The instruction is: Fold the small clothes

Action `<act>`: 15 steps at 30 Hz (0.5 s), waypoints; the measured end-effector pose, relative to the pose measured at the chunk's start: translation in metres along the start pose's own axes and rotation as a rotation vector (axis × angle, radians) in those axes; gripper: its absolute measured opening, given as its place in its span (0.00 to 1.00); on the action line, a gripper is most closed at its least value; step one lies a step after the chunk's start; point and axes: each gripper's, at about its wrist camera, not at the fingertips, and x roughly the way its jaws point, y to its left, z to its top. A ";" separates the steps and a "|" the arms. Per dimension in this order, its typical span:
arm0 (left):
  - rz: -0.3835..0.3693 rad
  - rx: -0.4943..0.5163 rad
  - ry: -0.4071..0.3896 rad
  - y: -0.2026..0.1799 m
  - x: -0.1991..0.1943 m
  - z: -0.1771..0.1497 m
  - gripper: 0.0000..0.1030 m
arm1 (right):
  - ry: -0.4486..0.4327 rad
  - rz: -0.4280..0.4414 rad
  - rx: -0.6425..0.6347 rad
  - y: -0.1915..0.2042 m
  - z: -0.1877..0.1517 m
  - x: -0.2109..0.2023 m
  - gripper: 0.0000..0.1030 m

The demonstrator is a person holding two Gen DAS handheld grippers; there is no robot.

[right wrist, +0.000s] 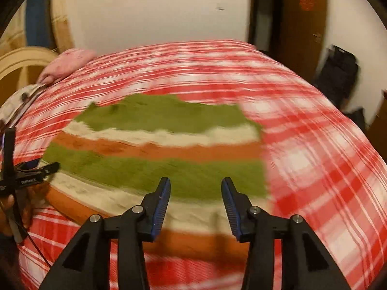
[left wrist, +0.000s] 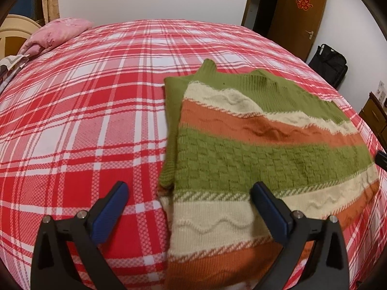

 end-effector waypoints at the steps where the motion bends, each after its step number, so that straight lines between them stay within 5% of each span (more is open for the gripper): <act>1: 0.002 0.010 0.005 0.000 -0.001 -0.002 1.00 | 0.016 0.001 -0.012 0.007 0.002 0.010 0.44; 5: 0.011 0.049 0.025 -0.003 -0.003 -0.007 1.00 | 0.113 -0.035 -0.025 0.018 -0.012 0.044 0.44; 11: 0.014 0.088 0.034 -0.002 -0.010 -0.016 1.00 | 0.103 -0.089 -0.091 0.020 -0.053 0.030 0.44; 15: 0.000 0.053 0.000 0.008 -0.025 -0.020 1.00 | 0.123 -0.060 -0.049 0.013 -0.046 0.020 0.44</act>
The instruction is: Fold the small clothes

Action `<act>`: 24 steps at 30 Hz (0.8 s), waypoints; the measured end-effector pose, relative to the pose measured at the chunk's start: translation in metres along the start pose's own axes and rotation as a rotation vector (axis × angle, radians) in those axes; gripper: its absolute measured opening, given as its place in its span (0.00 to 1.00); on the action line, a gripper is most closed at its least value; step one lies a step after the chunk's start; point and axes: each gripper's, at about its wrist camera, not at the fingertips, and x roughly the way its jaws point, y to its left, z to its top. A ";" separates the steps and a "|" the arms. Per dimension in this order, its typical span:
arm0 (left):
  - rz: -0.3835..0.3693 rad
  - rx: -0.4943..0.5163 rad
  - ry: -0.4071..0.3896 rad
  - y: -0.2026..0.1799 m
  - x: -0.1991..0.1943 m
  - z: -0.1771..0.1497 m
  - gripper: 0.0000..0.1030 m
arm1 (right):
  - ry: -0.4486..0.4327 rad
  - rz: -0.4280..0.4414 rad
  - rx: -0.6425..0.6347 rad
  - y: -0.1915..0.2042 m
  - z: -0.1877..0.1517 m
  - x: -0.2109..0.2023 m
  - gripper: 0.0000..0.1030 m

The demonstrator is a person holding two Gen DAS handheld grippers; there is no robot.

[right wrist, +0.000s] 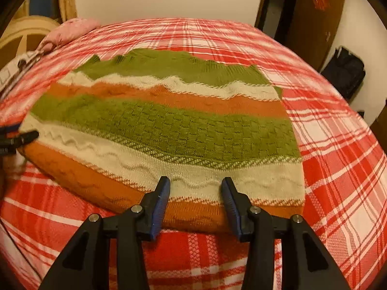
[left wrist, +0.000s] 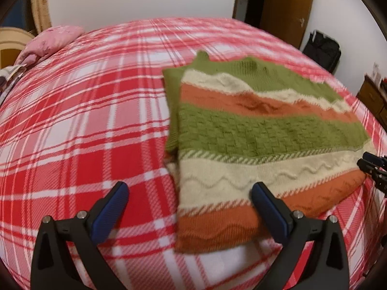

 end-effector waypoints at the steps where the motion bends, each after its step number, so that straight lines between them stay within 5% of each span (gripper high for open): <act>1: -0.002 -0.018 -0.007 0.004 -0.004 -0.001 1.00 | -0.016 0.002 0.010 0.001 0.004 -0.007 0.44; 5: 0.015 -0.117 -0.072 0.041 -0.031 -0.011 1.00 | -0.118 0.067 -0.097 0.041 0.016 -0.036 0.45; 13: 0.114 -0.178 -0.112 0.098 -0.050 -0.020 1.00 | -0.128 0.192 -0.412 0.166 0.012 -0.029 0.49; 20: 0.011 -0.273 -0.107 0.120 -0.043 -0.029 1.00 | -0.180 0.221 -0.621 0.248 0.005 -0.031 0.51; 24: -0.027 -0.271 -0.129 0.119 -0.046 -0.035 1.00 | -0.198 0.122 -0.705 0.278 0.000 -0.019 0.51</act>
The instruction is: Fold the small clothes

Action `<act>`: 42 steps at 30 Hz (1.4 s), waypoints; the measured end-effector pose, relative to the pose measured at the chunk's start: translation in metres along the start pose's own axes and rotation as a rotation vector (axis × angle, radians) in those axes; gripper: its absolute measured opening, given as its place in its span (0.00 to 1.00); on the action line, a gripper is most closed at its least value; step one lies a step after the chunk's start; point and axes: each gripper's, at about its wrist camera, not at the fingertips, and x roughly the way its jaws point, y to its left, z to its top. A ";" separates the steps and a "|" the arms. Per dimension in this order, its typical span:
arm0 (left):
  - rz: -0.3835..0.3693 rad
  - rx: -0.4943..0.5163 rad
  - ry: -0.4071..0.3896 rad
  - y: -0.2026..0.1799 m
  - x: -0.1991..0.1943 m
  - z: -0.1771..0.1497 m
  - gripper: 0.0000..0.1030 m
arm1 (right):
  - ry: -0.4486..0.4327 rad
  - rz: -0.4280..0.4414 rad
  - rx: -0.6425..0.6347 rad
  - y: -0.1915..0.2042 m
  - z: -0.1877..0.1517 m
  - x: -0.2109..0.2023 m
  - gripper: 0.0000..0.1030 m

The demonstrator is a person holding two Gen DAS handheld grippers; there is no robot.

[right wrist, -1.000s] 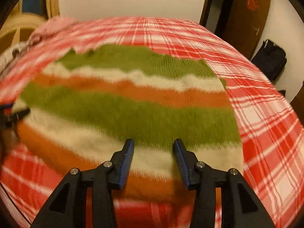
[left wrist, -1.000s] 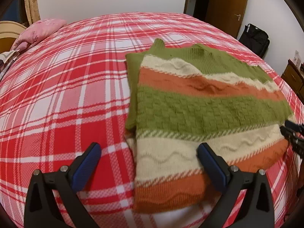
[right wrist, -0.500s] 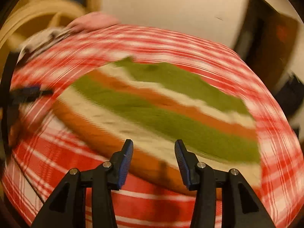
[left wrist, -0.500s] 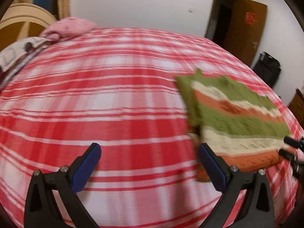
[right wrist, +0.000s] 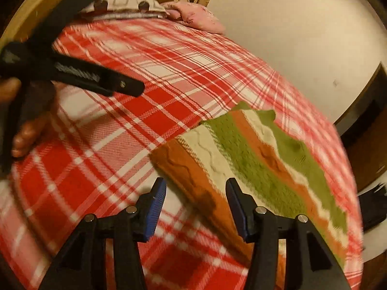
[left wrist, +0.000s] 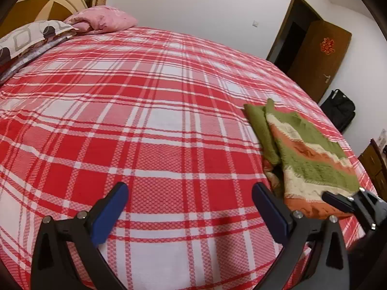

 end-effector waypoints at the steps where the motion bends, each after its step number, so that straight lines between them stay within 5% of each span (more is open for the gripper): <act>1: -0.012 -0.003 0.003 0.002 -0.001 0.000 1.00 | 0.007 -0.028 -0.013 0.004 0.003 0.006 0.51; 11: -0.080 -0.074 0.005 0.015 -0.001 0.000 1.00 | -0.042 -0.081 0.014 0.005 0.016 0.027 0.51; 12: -0.082 -0.076 0.005 0.015 -0.001 0.000 1.00 | -0.044 -0.073 0.023 0.003 0.016 0.028 0.44; 13: -0.084 -0.078 0.004 0.016 -0.001 0.000 1.00 | -0.051 -0.060 0.041 0.000 0.016 0.027 0.27; 16: -0.085 -0.079 0.008 0.015 -0.001 0.001 1.00 | -0.068 -0.037 0.082 -0.005 0.015 0.021 0.16; 21: -0.085 -0.065 0.018 0.013 0.000 0.002 1.00 | -0.066 -0.019 0.098 -0.006 0.010 0.021 0.16; 23: -0.083 -0.046 0.031 0.010 0.002 0.003 1.00 | -0.060 -0.006 0.104 -0.005 0.011 0.021 0.28; 25: -0.087 -0.044 0.032 0.010 0.003 0.003 1.00 | -0.050 0.028 0.095 -0.001 0.011 0.020 0.72; 27: -0.097 -0.055 0.030 0.013 0.002 0.003 1.00 | -0.057 0.069 0.072 0.006 0.011 0.015 0.72; 32: -0.130 -0.088 0.026 0.019 0.000 0.004 1.00 | -0.077 -0.077 -0.019 0.023 0.017 0.020 0.72; 33: -0.131 -0.090 0.028 0.019 0.000 0.005 1.00 | -0.075 -0.099 -0.009 0.020 0.019 0.024 0.71; 35: -0.142 -0.099 0.036 0.020 0.000 0.010 1.00 | -0.050 -0.108 0.019 0.008 0.022 0.034 0.52; 36: -0.147 -0.101 0.036 0.020 0.001 0.012 1.00 | -0.031 -0.108 0.034 0.003 0.021 0.039 0.26; 42: -0.249 -0.042 0.070 -0.003 0.021 0.050 1.00 | -0.060 -0.081 0.069 -0.007 0.011 0.027 0.18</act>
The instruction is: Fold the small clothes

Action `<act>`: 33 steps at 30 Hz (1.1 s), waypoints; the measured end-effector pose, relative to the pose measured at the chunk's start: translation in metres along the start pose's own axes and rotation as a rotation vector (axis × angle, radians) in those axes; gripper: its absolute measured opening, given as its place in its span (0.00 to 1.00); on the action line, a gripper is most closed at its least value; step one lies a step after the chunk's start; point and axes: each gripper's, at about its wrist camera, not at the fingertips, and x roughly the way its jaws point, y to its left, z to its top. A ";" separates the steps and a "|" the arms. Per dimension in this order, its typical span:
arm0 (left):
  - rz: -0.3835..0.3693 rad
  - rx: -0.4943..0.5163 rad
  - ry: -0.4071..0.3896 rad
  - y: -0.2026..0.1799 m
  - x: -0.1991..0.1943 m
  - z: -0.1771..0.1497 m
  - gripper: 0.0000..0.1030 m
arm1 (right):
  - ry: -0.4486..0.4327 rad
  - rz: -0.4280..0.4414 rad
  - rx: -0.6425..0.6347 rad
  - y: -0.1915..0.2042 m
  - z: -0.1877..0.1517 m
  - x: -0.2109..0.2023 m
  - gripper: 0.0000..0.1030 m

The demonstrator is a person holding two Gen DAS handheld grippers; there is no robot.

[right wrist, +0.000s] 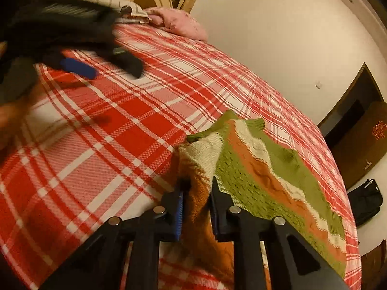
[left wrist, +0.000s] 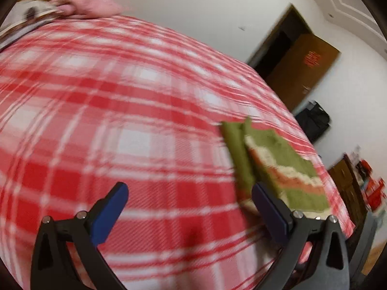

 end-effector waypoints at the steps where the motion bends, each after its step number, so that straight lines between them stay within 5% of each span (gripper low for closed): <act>1: -0.025 0.013 0.018 -0.003 0.007 0.006 1.00 | -0.001 0.007 0.010 -0.002 -0.001 -0.001 0.18; 4: -0.074 0.033 0.027 -0.018 0.035 0.028 1.00 | -0.001 0.015 0.023 -0.005 -0.003 0.000 0.18; 8: -0.167 0.042 0.167 -0.036 0.096 0.048 1.00 | 0.004 0.026 0.042 -0.008 -0.005 0.000 0.18; 14: -0.107 0.093 0.222 -0.051 0.148 0.053 0.90 | 0.009 0.032 0.036 -0.010 -0.005 0.001 0.18; 15: -0.112 0.096 0.227 -0.052 0.149 0.052 0.79 | 0.008 0.032 0.033 -0.011 -0.005 0.001 0.18; 16: -0.130 0.097 0.241 -0.053 0.151 0.051 0.50 | 0.007 0.033 0.031 -0.012 -0.006 0.002 0.18; 17: -0.159 0.104 0.271 -0.055 0.154 0.049 0.33 | 0.006 0.035 0.029 -0.013 -0.006 0.002 0.18; 19: -0.148 0.132 0.255 -0.056 0.151 0.049 0.20 | 0.001 0.030 0.018 -0.015 -0.007 0.001 0.18; 33: -0.218 0.103 0.149 -0.083 0.127 0.064 0.13 | -0.065 -0.019 0.111 -0.078 -0.026 -0.035 0.12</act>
